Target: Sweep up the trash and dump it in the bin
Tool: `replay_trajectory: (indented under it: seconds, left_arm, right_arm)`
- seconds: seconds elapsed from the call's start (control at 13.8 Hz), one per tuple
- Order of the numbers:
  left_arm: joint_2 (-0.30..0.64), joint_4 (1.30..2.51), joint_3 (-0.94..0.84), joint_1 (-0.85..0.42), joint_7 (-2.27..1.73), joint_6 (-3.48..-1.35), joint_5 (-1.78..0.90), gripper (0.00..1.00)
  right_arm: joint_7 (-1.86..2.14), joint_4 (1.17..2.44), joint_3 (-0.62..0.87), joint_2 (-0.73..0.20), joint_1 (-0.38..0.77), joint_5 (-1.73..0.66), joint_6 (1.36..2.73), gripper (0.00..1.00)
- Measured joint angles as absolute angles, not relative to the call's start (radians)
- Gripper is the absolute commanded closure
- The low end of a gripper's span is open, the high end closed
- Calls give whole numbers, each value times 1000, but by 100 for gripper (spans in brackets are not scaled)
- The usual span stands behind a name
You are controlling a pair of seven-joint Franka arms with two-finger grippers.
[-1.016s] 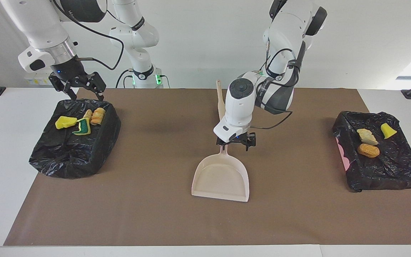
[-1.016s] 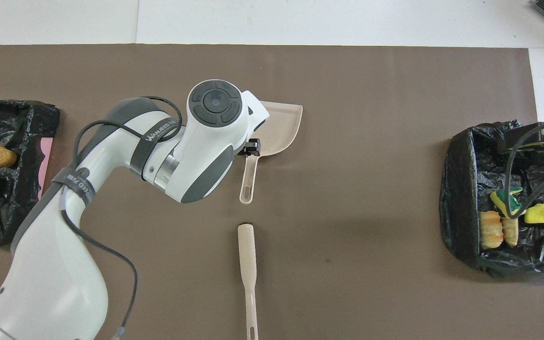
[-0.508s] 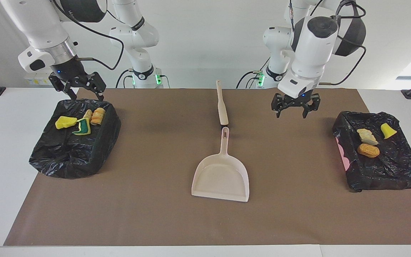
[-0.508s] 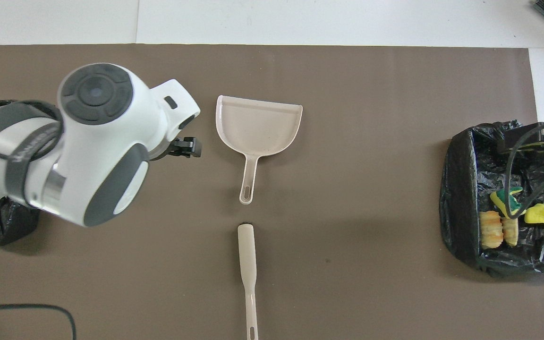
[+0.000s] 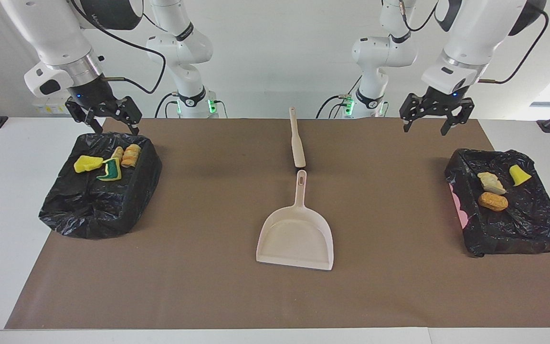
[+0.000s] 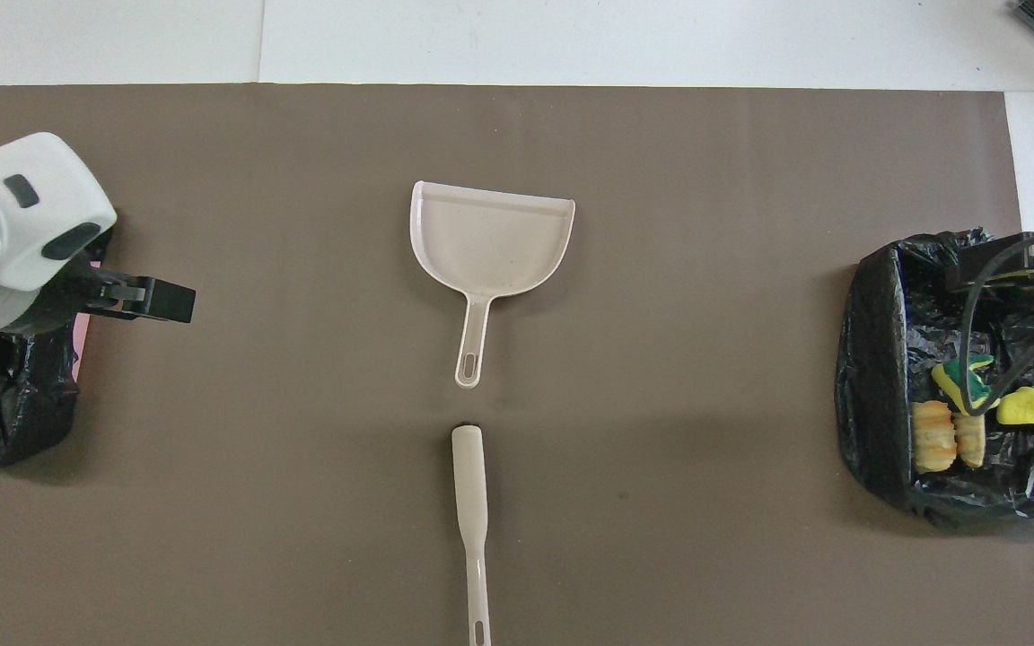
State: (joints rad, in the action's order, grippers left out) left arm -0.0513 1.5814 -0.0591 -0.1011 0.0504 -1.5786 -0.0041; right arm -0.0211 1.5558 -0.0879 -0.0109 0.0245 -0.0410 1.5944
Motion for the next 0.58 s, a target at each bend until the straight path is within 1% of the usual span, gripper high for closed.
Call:
replay_trajectory:
  seconds: [0.22, 0.58]
  left_arm:
    - [-50, 1521, -57, -85, 76, -1533, -8, 0]
    - [-50, 1515, -61, -85, 76, -1522, -8, 0]
  right_arm:
    - [-21, 1556, -88, -11, 24, -41, 1594, 0]
    - [-21, 1556, -88, -11, 24, -41, 1594, 0]
